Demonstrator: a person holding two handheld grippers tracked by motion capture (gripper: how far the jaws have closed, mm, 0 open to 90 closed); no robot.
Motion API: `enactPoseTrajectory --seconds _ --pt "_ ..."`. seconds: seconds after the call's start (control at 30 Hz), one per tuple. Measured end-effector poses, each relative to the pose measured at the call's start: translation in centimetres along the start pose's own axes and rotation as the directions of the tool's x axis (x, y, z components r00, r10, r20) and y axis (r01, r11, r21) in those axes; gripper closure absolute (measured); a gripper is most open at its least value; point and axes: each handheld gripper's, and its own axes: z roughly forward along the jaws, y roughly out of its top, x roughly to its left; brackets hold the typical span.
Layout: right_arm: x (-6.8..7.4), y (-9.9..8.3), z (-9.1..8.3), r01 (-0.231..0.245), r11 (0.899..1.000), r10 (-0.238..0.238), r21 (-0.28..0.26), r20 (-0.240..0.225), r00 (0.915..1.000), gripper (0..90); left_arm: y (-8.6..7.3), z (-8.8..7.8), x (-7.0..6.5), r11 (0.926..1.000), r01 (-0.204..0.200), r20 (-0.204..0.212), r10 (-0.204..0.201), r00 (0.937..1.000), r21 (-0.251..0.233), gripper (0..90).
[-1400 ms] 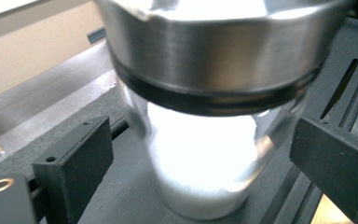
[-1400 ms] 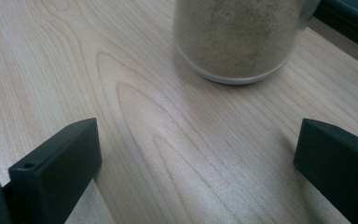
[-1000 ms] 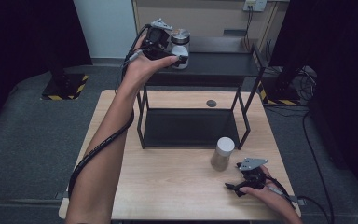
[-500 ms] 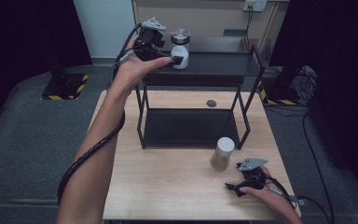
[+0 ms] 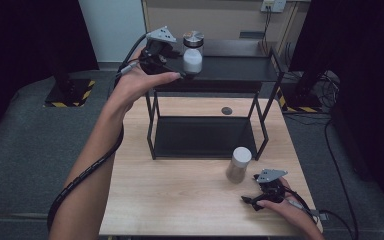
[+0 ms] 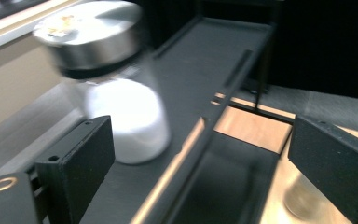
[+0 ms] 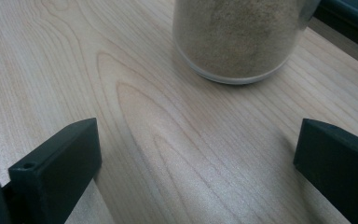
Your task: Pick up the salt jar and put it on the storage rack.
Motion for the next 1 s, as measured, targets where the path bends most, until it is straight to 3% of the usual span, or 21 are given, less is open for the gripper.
enactPoseTrajectory --seconds 0.17,0.4,0.57,0.73,0.9,1.0 --pt "0.0 0.0 0.0 0.000 1.000 0.000 0.001 0.000 1.0000 1.5 -0.8 -0.2 -1.1 0.9984 -0.056 0.054 0.056 0.9969 -0.004 5.7" --pt "0.0 0.0 0.0 0.000 1.000 0.000 0.000 0.000 1.0000 1.5 -2.8 0.0 -3.1 0.9963 -0.085 0.090 0.083 0.9925 0.012 5.8" --pt "0.0 0.0 0.0 0.000 1.000 0.000 0.000 0.000 1.0000 1.5 -5.7 0.5 -4.4 0.9965 -0.084 0.123 0.083 0.9889 -0.002 5.9" --pt "0.0 0.0 0.0 0.000 1.000 0.000 0.001 0.000 1.0000 1.5 -8.4 1.6 -6.0 0.9951 -0.096 0.168 0.091 0.9815 0.025 5.9" --pt "0.0 0.0 0.0 0.000 1.000 0.000 0.001 0.000 1.0000 1.5 -10.9 3.2 -7.6 0.9902 -0.122 0.226 0.104 0.9685 0.067 5.8" --pt "0.0 0.0 0.0 0.000 1.000 0.000 0.000 0.001 1.0000 1.5 -12.3 3.9 -8.5 0.9885 -0.122 0.243 0.097 0.9652 0.089 5.8"
